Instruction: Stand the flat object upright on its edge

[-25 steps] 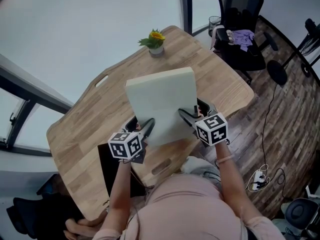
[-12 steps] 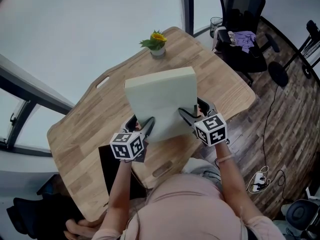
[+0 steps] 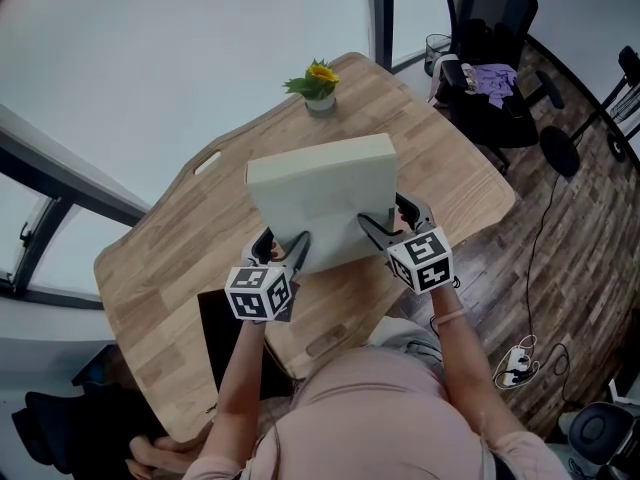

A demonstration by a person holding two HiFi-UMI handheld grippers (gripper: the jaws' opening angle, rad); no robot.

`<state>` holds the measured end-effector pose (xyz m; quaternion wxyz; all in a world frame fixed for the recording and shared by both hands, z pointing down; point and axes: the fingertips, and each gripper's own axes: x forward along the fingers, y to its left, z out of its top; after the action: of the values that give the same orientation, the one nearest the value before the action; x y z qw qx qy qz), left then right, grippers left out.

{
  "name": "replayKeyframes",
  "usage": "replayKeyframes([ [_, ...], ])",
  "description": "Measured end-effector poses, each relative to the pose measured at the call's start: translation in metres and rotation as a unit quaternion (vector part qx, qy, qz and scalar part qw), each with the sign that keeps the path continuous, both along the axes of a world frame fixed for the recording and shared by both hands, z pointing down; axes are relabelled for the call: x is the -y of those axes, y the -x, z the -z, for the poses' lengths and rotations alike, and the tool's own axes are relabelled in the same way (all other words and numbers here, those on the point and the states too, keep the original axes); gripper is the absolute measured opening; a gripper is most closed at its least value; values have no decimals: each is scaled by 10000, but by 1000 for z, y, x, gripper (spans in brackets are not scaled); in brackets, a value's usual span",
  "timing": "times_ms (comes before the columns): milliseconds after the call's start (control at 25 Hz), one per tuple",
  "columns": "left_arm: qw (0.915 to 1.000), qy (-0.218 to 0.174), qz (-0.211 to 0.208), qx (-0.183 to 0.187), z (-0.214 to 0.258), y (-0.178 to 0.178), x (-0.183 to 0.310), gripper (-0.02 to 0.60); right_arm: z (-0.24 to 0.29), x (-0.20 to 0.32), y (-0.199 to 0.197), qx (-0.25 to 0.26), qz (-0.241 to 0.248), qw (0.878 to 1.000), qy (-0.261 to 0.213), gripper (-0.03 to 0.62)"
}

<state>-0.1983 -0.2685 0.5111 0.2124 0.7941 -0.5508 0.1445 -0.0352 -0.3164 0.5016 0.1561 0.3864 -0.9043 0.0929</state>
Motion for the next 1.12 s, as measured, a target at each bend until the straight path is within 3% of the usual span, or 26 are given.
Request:
replayKeyframes([
  [640, 9991, -295, 179, 261, -1, 6, 10, 305, 1, 10, 6, -251, 2, 9993, -288, 315],
  [1120, 9986, -295, 258, 365, -8, 9, 14, 305, -4, 12, 7, -409, -15, 9986, -331, 307],
])
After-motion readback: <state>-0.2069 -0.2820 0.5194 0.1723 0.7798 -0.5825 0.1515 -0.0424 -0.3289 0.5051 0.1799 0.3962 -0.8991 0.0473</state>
